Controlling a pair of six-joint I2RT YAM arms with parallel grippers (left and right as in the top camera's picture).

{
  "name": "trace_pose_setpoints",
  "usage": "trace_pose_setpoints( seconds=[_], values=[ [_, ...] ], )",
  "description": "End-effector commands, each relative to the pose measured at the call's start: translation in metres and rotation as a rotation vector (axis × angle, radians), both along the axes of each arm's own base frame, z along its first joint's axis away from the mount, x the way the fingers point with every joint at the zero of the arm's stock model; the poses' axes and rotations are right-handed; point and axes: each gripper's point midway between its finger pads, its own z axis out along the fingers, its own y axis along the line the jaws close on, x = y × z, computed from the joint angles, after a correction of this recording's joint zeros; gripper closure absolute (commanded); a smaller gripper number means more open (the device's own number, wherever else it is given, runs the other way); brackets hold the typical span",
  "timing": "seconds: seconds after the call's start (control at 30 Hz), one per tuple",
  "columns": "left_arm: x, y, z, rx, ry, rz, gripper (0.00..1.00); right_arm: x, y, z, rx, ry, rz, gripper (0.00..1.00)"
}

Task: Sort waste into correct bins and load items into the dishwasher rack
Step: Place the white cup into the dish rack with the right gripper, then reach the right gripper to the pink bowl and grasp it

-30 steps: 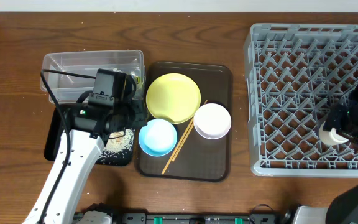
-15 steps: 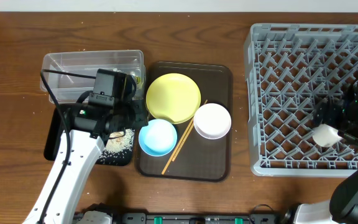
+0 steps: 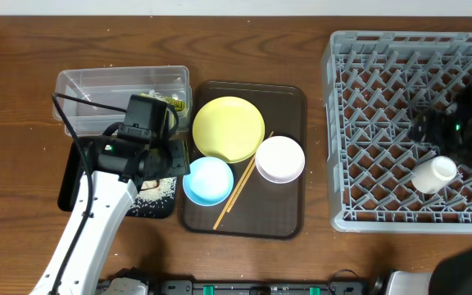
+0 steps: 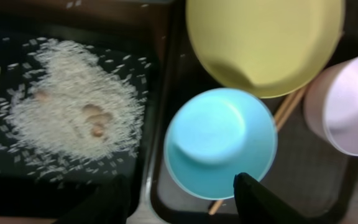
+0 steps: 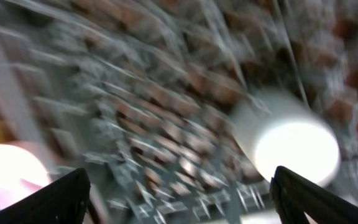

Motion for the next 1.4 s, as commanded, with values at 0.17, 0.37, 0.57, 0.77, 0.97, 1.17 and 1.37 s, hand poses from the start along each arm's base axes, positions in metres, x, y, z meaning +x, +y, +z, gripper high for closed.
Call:
trace_pose_setpoints(
  seconds=[0.17,0.37,0.57,0.77,0.97,1.17,1.37],
  values=[
    [0.000,0.010,-0.001,0.047,-0.005,0.012,0.42,0.024,0.131,0.058,0.047,-0.265,0.442,0.19],
    [0.000,0.010,-0.001,0.048,-0.003,0.012,0.42,0.028,0.191,0.027,-0.005,-0.194,0.605,0.21],
    [0.000,0.010,-0.001,0.048,-0.003,0.012,0.41,0.025,0.233,-0.029,-0.040,-0.042,0.720,0.25],
    [0.000,0.010,-0.001,0.048,-0.003,0.012,0.41,0.021,0.245,-0.093,-0.076,0.142,0.712,0.38],
    [0.000,0.010,-0.001,0.048,-0.003,0.012,0.41,0.017,0.243,-0.139,-0.083,0.273,0.692,0.58],
    [0.000,0.010,-0.001,0.048,-0.003,0.012,0.41,0.013,0.241,-0.158,-0.087,0.326,0.684,0.82],
    [0.000,0.010,-0.001,0.048,-0.003,0.012,0.41,0.012,0.235,-0.158,-0.112,0.337,0.676,0.99]
  ],
)
